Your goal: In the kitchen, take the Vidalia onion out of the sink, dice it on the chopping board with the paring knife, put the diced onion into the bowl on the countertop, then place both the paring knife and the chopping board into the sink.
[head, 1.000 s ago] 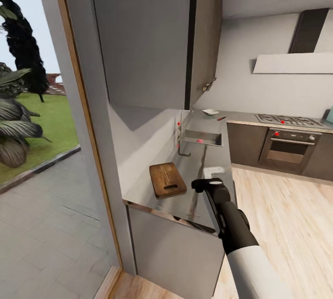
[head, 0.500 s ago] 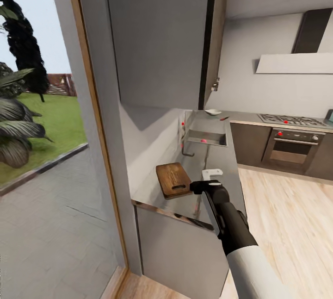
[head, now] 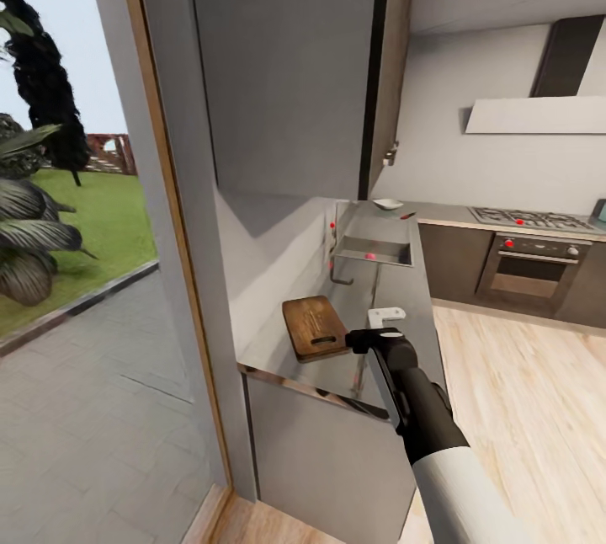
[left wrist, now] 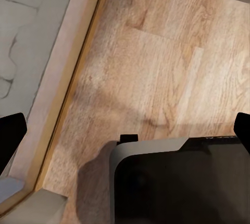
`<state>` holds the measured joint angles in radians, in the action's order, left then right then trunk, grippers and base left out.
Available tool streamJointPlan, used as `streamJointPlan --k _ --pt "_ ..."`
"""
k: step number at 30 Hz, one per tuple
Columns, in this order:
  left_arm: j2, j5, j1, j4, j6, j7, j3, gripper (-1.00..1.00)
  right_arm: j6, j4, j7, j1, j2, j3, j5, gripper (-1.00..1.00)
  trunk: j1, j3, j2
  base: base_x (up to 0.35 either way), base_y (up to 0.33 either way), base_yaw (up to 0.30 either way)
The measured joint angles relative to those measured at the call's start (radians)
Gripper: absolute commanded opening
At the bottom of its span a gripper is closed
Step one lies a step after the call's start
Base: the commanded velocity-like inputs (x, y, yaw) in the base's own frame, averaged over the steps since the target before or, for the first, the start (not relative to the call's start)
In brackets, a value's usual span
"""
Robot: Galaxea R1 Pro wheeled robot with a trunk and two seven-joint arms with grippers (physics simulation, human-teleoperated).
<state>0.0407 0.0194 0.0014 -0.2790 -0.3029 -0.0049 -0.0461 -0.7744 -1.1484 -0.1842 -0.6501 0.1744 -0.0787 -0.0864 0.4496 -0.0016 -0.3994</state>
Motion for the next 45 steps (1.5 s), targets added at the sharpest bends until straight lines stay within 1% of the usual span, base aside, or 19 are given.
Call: streamJointPlan --k 11,38,45 --pt "0.0 0.0 0.0 0.0 0.0 0.0 0.0 1.0 0.0 0.0 0.0 0.0 0.0 0.0 0.001 1.0 0.0 0.0 0.0 0.134 -0.002 0.0" --pt "0.0 0.0 0.0 0.0 0.0 -0.001 0.0 1.0 0.0 0.003 0.001 0.0 0.0 0.0 0.001 1.0 0.0 0.0 0.0 0.023 0.017 0.0" --pt "0.0 0.0 0.0 0.0 0.0 -0.001 0.0 1.0 0.0 0.005 0.001 0.0 0.0 0.0 0.001 1.0 0.0 0.0 0.0 0.095 0.134 0.0"
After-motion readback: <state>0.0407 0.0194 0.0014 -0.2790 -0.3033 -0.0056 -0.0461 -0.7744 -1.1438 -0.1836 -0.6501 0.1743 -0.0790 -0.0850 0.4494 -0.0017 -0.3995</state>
